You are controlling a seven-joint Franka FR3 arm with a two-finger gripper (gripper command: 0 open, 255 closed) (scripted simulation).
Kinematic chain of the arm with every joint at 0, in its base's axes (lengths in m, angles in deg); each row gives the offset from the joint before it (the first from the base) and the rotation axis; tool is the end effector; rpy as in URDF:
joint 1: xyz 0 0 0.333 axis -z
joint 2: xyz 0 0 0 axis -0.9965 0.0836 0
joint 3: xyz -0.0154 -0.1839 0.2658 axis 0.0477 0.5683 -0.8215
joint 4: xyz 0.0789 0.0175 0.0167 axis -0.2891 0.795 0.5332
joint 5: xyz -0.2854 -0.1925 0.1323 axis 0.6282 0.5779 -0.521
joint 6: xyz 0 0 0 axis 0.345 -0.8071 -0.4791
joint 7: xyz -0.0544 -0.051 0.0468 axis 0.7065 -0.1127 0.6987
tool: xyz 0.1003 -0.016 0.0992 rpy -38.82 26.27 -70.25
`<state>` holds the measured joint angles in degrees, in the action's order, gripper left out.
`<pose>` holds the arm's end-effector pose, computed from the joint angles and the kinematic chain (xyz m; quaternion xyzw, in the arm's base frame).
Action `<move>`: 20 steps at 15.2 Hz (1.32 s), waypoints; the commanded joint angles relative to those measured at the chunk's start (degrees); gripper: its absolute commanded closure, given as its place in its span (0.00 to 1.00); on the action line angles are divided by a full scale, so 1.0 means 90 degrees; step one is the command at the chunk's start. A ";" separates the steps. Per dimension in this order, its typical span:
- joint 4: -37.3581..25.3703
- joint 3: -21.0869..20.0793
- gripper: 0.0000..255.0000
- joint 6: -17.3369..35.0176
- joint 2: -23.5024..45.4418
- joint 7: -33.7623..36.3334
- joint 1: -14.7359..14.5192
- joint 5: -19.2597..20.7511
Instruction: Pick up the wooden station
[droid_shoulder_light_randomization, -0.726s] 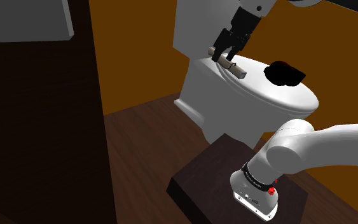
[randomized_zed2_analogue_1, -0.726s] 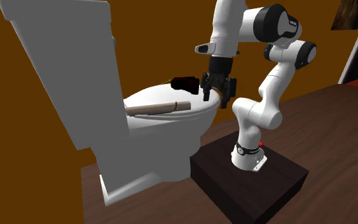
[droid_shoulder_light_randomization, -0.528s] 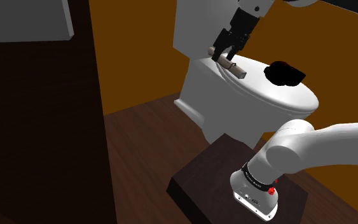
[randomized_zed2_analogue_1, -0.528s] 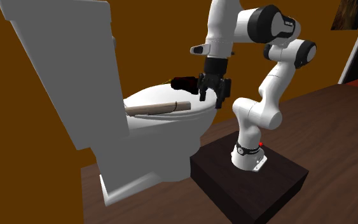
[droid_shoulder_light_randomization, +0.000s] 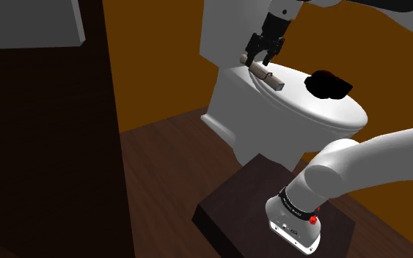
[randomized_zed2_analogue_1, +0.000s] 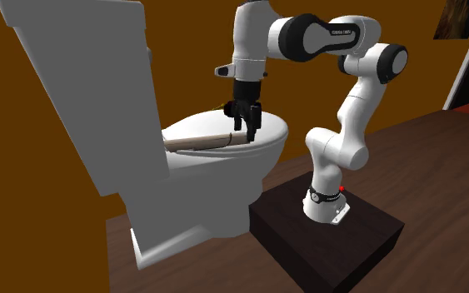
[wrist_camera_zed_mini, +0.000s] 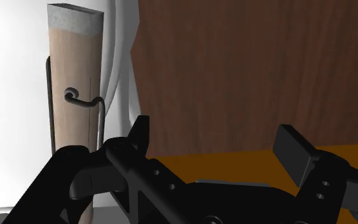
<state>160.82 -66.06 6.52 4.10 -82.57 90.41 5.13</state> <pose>0.3605 -0.0589 0.5869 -0.9944 0.1005 -0.0321 0.0075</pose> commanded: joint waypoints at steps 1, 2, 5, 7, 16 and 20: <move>-0.0201 0.0162 0.00 0.0065 0.0376 -0.0092 0.0127 0.0134; -0.0318 0.0232 0.00 0.0070 0.0549 -0.0127 0.0185 0.0192; -0.0697 0.0442 0.00 0.0071 0.1079 -0.0231 0.0354 0.0350; -0.0974 0.0582 0.00 0.0059 0.1438 -0.0300 0.0462 0.0441; -0.1106 0.0855 0.00 0.0435 0.2119 -0.0409 0.0675 0.0594; -0.0887 0.0861 0.00 0.0655 0.2119 -0.0395 0.0678 0.0600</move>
<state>152.49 -58.34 12.05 23.19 -86.12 96.49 10.51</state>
